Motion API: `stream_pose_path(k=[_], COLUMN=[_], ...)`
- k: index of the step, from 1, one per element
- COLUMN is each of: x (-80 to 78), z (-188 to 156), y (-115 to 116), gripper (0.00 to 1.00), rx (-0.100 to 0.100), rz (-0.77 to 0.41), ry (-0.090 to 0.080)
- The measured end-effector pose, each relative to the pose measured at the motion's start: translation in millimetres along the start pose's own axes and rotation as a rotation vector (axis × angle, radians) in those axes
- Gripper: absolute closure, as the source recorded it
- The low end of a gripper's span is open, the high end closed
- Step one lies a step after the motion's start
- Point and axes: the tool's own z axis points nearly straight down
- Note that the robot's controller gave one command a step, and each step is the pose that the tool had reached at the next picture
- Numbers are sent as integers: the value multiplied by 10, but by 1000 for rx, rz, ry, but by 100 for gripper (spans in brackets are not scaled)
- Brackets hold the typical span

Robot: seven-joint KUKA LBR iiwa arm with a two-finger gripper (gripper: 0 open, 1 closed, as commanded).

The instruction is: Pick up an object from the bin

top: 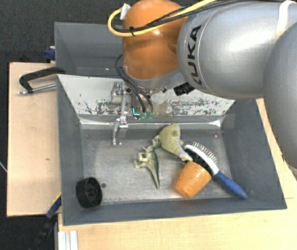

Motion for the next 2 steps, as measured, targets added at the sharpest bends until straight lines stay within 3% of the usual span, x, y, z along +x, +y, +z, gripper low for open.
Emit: stream_pose_path(k=[1, 2], x=[113, -13], z=[1364, 1409], y=[-1046, -1595], gripper=[0, 0], rx=[-4, -9], rz=[-27, -77], ry=[0, -13])
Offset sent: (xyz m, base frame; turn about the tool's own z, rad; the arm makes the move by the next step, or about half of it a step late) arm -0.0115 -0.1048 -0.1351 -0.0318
